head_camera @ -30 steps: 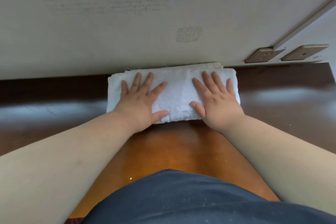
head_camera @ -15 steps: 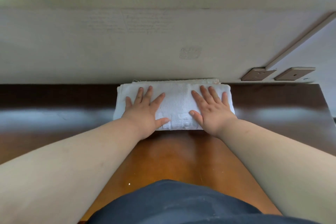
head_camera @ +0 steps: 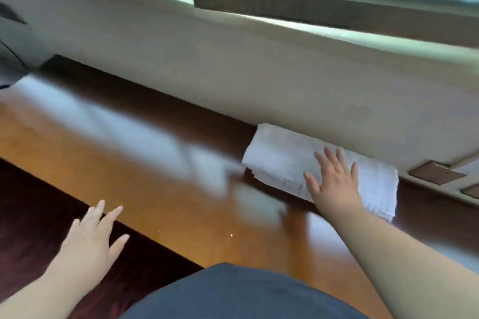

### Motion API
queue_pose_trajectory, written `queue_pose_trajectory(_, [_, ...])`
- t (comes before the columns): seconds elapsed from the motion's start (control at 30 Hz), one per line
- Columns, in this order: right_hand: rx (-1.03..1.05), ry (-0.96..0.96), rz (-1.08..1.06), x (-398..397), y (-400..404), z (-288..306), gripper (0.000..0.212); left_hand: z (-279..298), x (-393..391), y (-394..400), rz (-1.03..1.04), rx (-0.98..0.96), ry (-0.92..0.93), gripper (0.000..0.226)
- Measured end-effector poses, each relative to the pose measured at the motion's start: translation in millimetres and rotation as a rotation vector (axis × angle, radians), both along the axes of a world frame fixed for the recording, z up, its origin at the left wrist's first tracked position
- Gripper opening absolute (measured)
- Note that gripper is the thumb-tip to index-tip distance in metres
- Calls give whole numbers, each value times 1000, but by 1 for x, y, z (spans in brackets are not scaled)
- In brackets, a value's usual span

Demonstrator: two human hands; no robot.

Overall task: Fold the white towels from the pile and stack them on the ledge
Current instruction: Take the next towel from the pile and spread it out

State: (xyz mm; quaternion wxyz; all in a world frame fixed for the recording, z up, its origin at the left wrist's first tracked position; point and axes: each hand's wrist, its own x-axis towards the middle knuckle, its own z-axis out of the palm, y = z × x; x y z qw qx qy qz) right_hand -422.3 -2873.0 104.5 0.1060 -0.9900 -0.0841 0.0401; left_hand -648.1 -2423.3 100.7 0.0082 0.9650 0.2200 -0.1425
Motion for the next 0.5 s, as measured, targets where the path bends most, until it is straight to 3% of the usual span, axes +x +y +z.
queue_pose_trajectory(0.1, [-53, 64, 224, -34, 80, 2, 62, 15, -60, 42, 145, -100, -57, 62])
queue_pose_trajectory(0.3, [32, 84, 527, -105, 316, 55, 58, 98, -141, 147, 327, -312, -434, 40])
queue_pose_trajectory(0.5, [280, 62, 789, -199, 558, 157, 59, 195, -221, 263, 388, -228, -657, 48])
